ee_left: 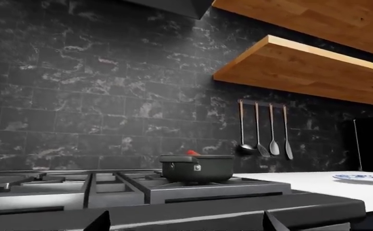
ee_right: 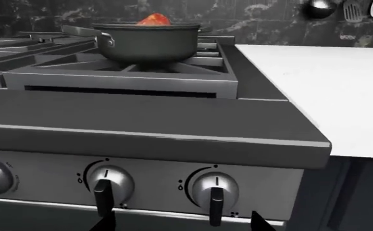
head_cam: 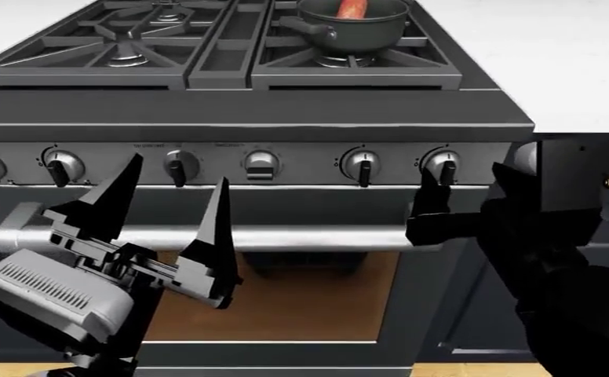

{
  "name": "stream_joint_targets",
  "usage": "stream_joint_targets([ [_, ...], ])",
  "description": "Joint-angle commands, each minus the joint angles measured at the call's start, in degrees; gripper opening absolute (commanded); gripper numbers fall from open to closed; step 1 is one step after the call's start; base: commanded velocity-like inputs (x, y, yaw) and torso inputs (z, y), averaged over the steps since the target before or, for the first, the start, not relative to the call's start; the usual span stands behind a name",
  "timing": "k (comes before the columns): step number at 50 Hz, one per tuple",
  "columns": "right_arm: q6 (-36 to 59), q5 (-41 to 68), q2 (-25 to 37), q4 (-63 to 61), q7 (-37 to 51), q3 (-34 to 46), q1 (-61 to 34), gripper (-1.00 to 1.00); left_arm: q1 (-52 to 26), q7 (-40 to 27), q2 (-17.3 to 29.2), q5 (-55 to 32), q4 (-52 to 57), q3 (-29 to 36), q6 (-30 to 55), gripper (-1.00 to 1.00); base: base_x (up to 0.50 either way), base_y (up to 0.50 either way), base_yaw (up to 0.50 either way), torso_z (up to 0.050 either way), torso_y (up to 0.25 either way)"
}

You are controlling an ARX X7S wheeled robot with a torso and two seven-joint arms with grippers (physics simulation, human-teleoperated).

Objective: Frozen meat rests on a plate on the counter. Retrieve the meat and place it in a pot on a burner. Then turn the burner on.

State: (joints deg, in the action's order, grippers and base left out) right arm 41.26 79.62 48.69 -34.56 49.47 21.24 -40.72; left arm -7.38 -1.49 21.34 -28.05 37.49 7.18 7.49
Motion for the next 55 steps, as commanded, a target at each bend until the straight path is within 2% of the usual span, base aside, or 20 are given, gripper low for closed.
stream_joint_targets([
  [1,1.02,-2.30,-0.38,2.78,-2.58,1.34,-1.84,1.00,-0.12,0.09,-0.01,-0.27,-0.77,0.28,-0.29,1.00,0.00,0.00,0.00,0.000,0.000],
  [55,-3.91,-11.56,-2.79,15.99,-15.53,3.71,-1.19,1.00,-0.96,-0.19,-0.13,-0.48,-4.15,1.56,-1.34,1.00,0.00,0.00,0.00,0.000,0.000],
])
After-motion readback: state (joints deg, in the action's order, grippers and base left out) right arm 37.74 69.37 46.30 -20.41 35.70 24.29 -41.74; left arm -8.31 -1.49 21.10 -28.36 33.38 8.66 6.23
